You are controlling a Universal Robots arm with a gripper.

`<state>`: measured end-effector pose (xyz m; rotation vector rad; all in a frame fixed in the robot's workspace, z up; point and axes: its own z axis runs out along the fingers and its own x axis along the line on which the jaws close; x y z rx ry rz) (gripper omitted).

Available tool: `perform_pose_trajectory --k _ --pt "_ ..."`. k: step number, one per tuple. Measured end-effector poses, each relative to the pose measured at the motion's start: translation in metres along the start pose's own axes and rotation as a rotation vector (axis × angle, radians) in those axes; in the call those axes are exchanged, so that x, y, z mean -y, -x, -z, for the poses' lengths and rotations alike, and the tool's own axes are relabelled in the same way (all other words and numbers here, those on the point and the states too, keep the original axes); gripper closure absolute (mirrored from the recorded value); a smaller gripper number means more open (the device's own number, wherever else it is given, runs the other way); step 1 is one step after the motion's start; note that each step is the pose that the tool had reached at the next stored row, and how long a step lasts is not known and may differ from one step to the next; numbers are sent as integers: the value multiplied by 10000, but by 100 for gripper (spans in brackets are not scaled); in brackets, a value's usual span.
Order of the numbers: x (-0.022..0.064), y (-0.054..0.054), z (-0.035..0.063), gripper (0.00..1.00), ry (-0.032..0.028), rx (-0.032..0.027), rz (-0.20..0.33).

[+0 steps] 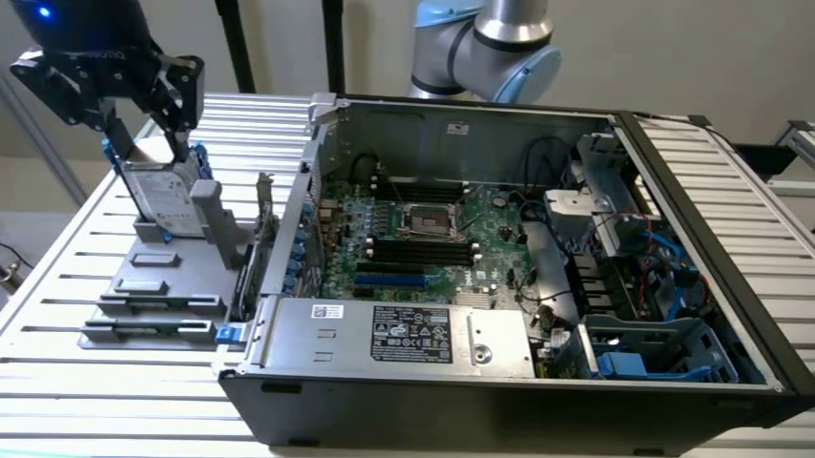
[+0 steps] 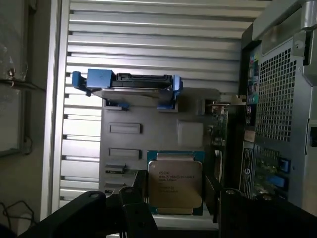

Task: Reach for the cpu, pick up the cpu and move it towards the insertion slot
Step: 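Pick up the cpu and move it towards the insertion slot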

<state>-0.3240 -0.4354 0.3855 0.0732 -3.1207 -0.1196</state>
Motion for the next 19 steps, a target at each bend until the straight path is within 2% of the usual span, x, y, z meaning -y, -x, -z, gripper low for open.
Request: perform_pose_trajectory --k 8,19 --pt "1 360 233 45 6 -80 -1" --pt "16 855 374 45 13 -209 -10"
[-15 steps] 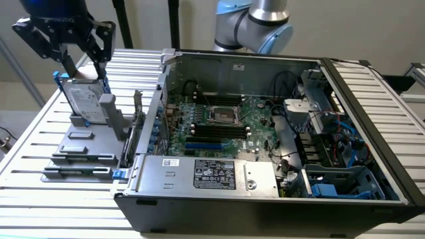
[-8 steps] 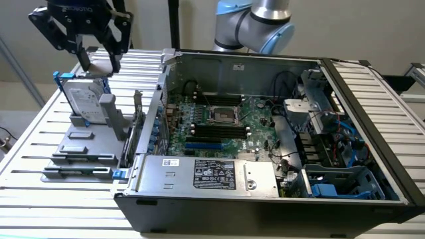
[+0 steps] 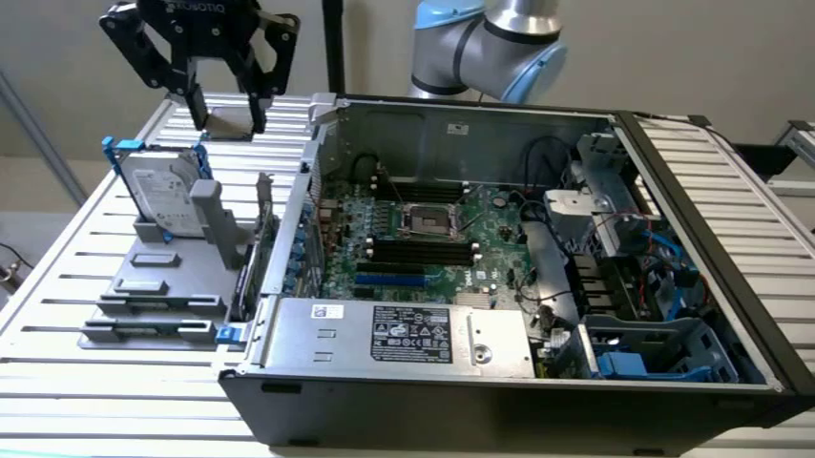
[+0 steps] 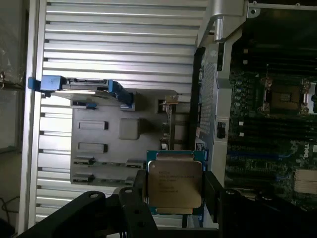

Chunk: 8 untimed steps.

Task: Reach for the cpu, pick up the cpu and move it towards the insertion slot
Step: 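Pick up the cpu and move it towards the insertion slot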

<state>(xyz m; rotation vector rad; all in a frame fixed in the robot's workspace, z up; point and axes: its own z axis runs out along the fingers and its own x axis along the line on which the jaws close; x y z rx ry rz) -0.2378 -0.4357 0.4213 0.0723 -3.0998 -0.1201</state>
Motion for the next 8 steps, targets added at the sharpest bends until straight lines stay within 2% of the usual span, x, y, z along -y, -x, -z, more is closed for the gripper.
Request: perform_pose_trajectory --k 8 --pt "15 364 38 45 2 -49 -3"
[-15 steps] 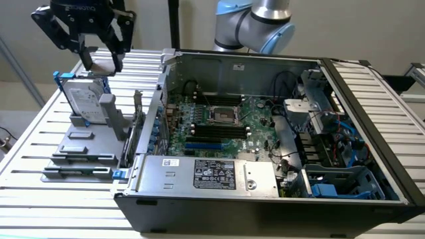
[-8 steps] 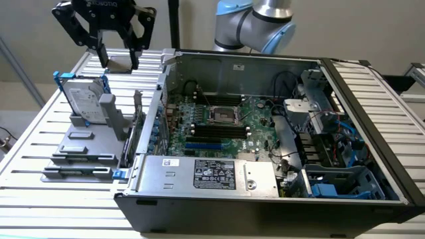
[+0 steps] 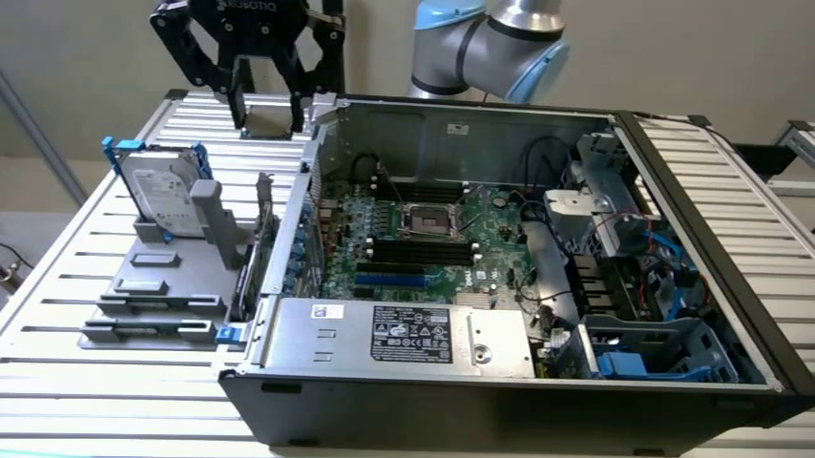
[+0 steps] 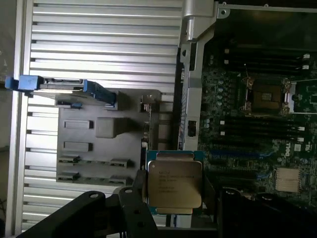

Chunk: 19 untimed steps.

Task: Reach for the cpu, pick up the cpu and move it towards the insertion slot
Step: 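Pick up the cpu and move it towards the insertion slot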

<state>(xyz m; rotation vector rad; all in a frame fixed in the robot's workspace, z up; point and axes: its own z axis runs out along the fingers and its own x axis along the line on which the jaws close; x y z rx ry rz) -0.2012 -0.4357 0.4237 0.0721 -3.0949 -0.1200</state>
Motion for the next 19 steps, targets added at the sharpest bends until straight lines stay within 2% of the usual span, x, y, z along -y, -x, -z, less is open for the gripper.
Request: perform_pose_trajectory --k 15,19 --pt "31 680 21 45 -1 -9 0" --pt "25 863 3 45 -19 -9 -1"
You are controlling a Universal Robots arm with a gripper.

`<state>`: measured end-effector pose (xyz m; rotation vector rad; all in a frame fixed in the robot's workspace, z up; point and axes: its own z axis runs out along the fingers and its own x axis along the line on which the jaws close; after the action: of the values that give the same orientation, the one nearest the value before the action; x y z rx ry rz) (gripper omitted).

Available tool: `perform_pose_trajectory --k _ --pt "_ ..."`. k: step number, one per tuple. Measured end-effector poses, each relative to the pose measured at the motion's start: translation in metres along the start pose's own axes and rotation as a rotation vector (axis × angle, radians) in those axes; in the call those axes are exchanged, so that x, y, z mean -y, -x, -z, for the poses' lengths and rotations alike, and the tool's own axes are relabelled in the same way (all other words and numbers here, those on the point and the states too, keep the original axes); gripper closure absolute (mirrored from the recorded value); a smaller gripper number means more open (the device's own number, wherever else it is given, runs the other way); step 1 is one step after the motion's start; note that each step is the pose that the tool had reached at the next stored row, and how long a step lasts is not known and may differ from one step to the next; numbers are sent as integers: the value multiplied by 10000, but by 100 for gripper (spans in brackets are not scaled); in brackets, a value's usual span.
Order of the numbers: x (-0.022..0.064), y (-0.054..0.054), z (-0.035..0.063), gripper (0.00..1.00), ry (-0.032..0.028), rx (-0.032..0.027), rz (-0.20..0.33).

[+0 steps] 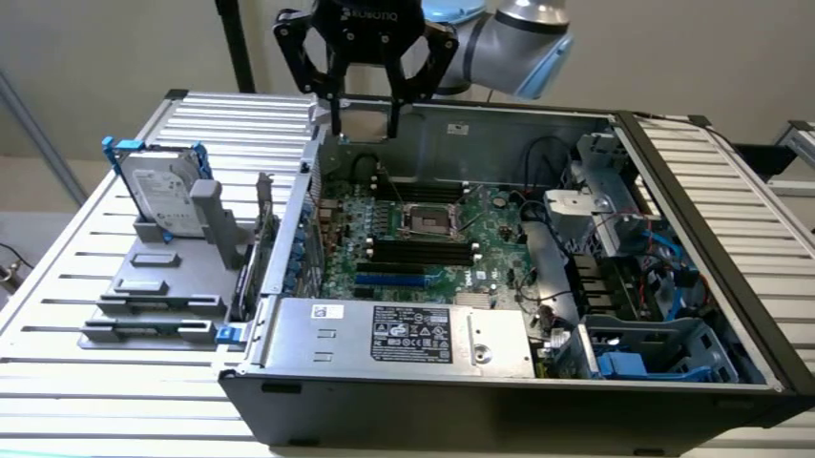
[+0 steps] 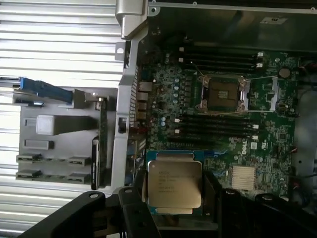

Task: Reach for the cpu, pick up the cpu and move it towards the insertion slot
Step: 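Pick up the cpu and move it towards the insertion slot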

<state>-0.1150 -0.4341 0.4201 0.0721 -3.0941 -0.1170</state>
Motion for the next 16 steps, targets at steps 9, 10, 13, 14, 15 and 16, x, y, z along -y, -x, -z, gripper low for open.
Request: perform_pose_trajectory --k 9,10,13,14,15,16 --pt "-206 357 -91 45 -60 -3 -2" --pt "-240 383 -102 45 -65 -3 -3" --pt "-356 460 -142 45 -80 -3 -5" --pt "-395 483 -156 45 -83 -3 -4" --pt "-434 505 -169 45 -85 -4 -4" --pt "-474 526 -183 45 -88 -4 -4"
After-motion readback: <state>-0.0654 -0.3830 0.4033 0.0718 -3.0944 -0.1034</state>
